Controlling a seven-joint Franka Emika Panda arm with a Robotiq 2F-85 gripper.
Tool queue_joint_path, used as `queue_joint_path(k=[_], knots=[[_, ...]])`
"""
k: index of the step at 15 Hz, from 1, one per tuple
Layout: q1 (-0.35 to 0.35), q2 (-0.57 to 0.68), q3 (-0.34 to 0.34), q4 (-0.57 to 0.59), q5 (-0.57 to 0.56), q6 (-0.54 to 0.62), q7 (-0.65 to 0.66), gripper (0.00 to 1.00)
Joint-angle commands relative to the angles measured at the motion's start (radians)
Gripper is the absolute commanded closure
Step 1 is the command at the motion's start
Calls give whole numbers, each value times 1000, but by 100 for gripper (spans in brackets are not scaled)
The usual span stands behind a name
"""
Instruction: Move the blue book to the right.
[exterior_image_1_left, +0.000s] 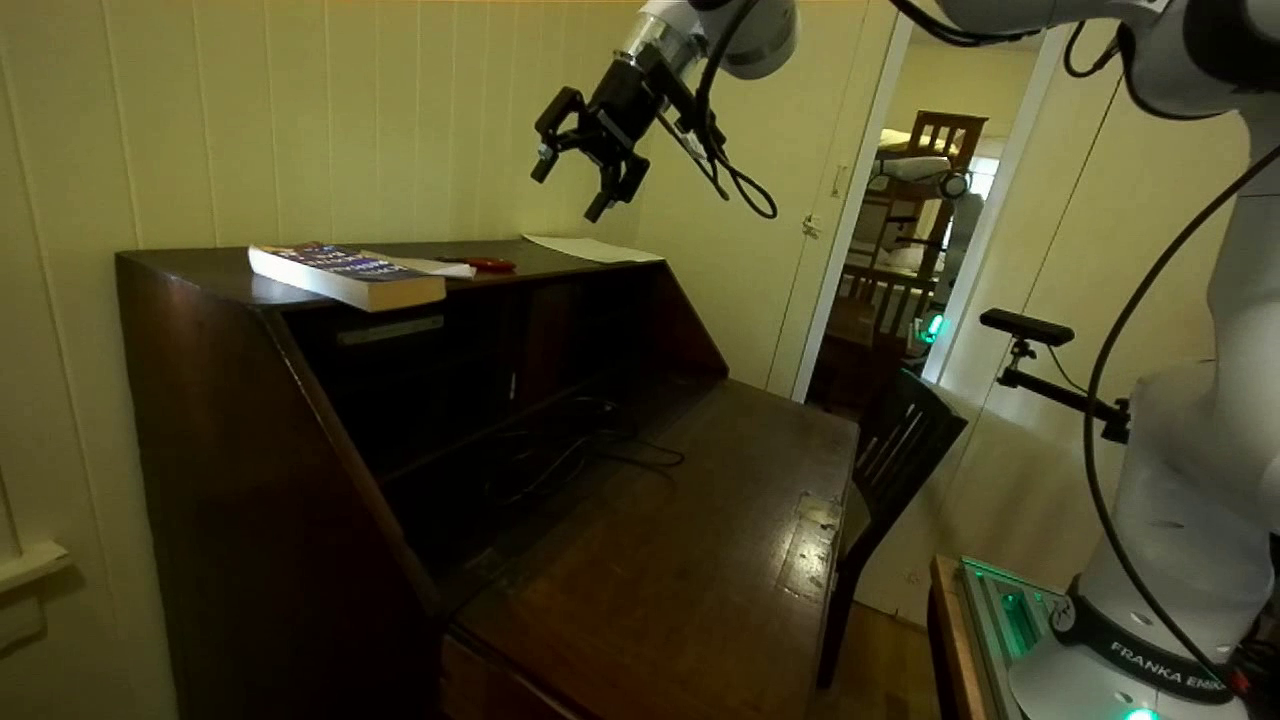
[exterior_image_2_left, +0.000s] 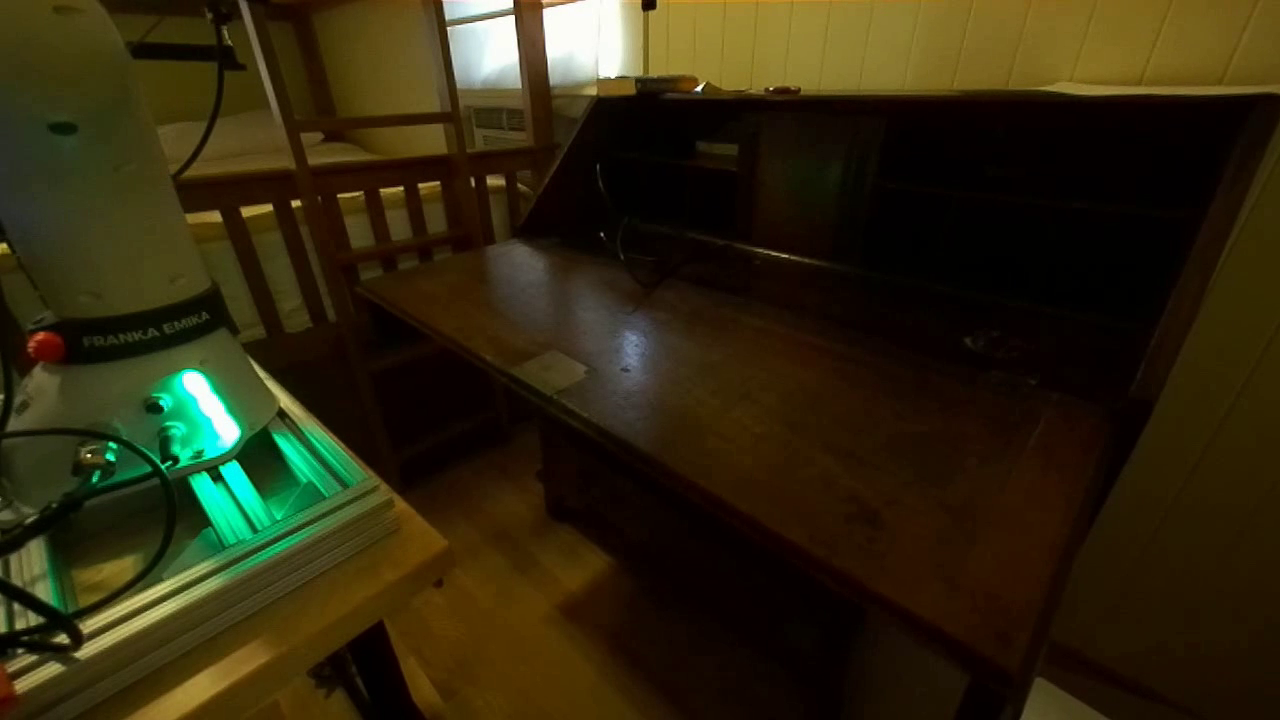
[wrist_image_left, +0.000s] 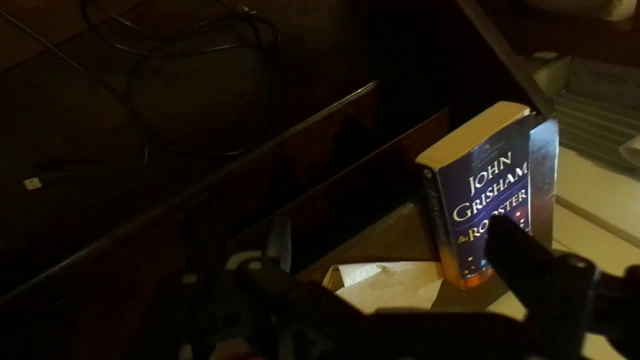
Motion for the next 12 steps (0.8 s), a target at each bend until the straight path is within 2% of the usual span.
queue_joint_path(k=[1, 3, 6, 8, 12], knots=[[-18, 18, 17, 30, 4, -19, -7, 0], [-27, 45, 14, 49, 19, -19, -3, 0], [-69, 96, 41, 39, 240, 10, -134, 0], [-92, 145, 56, 48, 349, 22, -211, 0], [-108, 239, 78, 91, 462, 30, -303, 0]])
